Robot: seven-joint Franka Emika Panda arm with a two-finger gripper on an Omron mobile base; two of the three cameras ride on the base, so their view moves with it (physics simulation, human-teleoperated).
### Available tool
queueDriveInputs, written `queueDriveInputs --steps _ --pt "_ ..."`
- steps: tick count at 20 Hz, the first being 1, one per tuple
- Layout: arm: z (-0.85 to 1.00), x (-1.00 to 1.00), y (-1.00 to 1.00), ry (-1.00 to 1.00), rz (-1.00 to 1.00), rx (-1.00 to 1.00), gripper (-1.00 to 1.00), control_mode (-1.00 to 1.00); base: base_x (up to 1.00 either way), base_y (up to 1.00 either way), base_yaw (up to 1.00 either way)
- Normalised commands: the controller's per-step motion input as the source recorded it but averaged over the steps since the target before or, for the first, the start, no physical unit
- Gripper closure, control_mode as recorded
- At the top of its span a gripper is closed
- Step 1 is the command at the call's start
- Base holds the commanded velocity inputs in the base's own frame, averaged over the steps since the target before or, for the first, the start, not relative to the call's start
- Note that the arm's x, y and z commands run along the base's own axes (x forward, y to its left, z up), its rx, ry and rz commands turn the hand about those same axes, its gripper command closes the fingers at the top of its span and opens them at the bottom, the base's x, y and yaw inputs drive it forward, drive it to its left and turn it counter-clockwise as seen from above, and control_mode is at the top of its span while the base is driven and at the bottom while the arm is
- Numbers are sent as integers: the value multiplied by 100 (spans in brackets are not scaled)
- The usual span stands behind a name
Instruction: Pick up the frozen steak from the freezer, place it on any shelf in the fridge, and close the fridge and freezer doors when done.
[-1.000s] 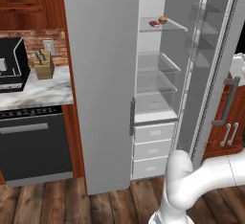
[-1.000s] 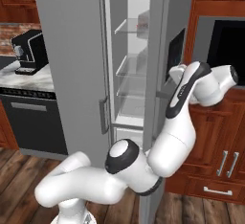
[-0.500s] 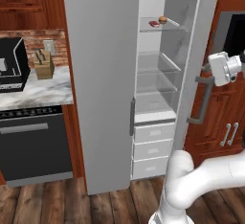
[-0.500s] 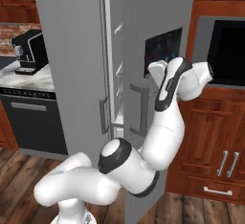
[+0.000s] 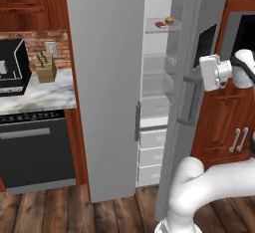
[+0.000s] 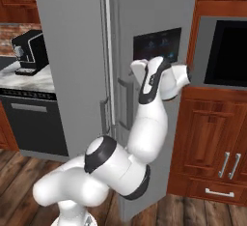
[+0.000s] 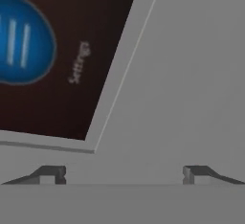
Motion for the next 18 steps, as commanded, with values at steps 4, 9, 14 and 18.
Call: queueDriveInputs --steps 4,9,14,18 --pt "0 32 52 -5 -14 1 -100 -100 0 0 0" --pt "0 46 6 0 -17 0 -100 -100 0 0 0" --pt "1 42 0 0 -22 0 -100 -100 0 0 0" --pt "3 46 0 -1 -26 0 -100 -100 0 0 0"
